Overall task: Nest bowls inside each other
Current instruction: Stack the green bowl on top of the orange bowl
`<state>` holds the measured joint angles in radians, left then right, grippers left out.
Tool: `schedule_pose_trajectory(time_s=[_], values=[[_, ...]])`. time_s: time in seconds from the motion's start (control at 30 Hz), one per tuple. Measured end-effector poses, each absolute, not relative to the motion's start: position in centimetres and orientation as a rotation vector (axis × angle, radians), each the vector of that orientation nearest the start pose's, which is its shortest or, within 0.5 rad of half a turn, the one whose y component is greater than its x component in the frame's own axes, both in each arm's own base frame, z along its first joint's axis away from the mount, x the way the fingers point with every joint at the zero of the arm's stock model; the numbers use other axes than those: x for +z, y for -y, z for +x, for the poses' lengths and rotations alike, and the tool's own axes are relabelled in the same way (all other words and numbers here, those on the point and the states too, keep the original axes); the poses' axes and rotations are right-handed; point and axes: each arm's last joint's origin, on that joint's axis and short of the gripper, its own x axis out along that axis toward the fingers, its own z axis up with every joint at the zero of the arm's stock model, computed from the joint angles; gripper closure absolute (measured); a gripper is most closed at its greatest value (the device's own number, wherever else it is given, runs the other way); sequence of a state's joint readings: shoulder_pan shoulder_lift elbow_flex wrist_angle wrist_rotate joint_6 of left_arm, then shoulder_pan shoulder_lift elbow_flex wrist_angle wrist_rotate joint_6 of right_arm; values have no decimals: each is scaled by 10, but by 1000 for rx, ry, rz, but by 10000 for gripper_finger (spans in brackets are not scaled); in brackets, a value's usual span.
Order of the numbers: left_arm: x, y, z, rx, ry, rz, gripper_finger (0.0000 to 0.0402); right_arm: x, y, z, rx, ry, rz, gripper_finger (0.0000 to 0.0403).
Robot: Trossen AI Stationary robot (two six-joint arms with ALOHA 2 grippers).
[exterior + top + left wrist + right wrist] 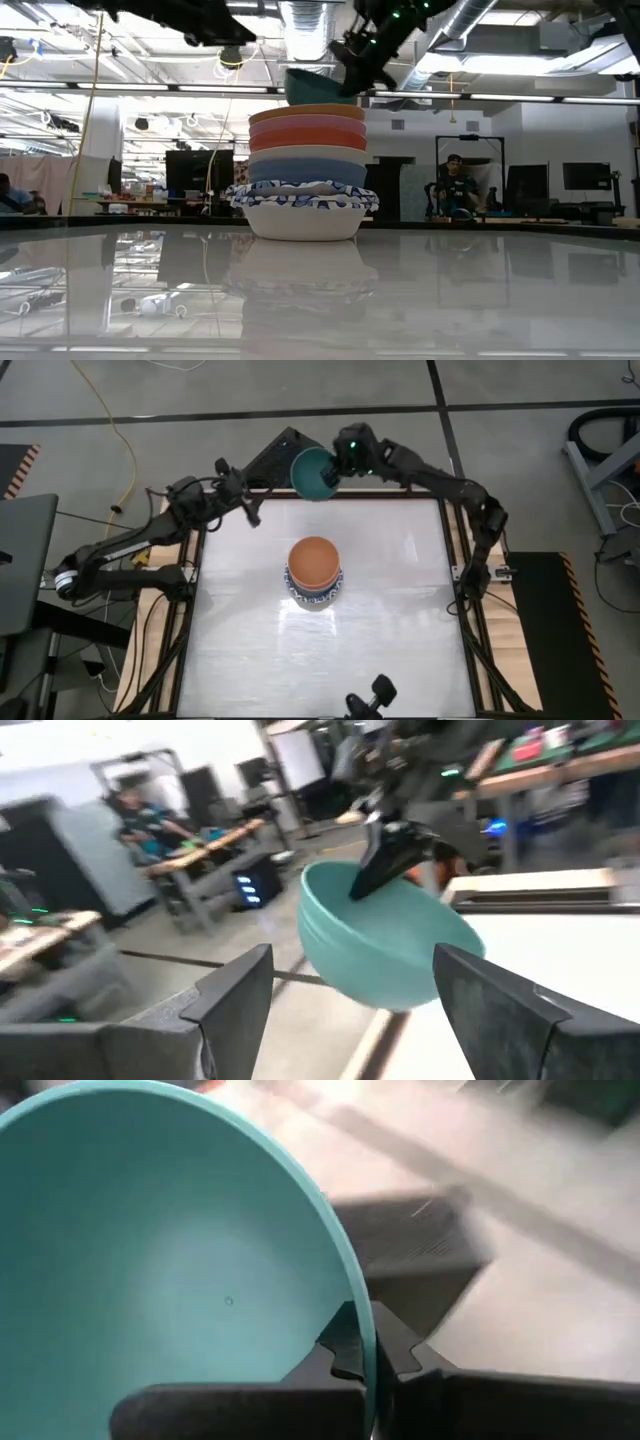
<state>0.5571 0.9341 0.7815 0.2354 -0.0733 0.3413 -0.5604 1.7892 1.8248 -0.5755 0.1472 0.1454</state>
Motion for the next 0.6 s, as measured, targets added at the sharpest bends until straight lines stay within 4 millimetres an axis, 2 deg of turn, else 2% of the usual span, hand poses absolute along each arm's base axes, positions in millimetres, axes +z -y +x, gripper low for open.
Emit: schedule_pose_trajectory(time_s=[0.13, 0.23, 0.4, 0.6], values=[[351, -99, 160, 531, -17, 269, 140, 377, 227, 322, -471, -529, 473, 397], [352, -89, 149, 446, -19, 204, 140, 378, 217, 318, -342, -575, 544, 397], [349, -76, 137, 280, -55, 108, 140, 379, 179, 319, -231, -714, 542, 397], [347, -67, 129, 166, -75, 21, 140, 378, 127, 341, -145, -775, 450, 396]])
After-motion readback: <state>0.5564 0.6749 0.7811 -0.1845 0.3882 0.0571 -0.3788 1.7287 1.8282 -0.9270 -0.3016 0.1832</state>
